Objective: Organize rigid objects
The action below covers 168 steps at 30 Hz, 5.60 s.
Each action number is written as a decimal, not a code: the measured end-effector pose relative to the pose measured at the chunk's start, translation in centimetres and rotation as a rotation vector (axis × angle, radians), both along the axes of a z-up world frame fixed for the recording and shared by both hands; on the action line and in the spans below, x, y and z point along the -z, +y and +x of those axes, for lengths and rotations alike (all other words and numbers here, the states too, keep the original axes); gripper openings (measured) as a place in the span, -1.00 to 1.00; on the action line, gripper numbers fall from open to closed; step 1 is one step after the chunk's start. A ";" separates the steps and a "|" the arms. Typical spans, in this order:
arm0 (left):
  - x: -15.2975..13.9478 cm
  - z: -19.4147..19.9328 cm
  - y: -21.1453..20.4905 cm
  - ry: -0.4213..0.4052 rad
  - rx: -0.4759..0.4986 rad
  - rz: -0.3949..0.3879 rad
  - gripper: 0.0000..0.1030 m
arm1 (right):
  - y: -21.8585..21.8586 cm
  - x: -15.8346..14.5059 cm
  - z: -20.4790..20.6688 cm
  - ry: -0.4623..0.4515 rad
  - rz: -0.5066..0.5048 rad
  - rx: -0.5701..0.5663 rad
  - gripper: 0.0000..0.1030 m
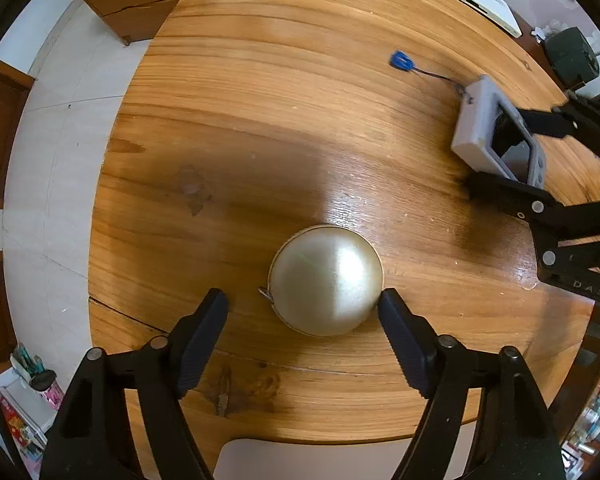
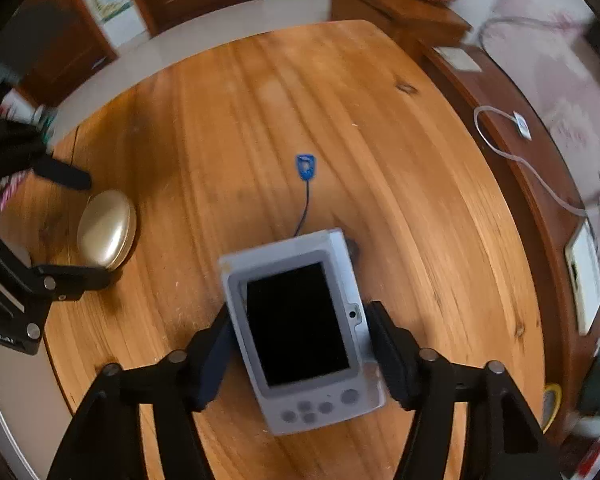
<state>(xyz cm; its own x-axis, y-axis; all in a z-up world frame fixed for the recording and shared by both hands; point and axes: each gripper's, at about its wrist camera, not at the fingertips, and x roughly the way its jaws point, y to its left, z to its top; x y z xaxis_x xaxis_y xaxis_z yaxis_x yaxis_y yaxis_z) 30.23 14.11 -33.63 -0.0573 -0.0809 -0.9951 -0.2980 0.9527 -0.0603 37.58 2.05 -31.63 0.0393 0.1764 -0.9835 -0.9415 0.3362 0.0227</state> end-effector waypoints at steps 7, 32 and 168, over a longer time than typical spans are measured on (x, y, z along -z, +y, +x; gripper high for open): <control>-0.6 0.3 -0.6 -0.026 0.031 -0.009 0.15 | -2.1 -0.2 -0.5 0.019 0.034 0.178 0.20; -15.7 -9.6 -3.5 -0.339 0.409 0.001 0.15 | -12.2 -15.6 -13.6 -0.066 0.337 0.597 0.19; -28.0 -28.4 -10.8 -0.641 0.292 0.139 0.41 | -16.7 -28.6 -39.7 -0.387 0.287 1.191 0.49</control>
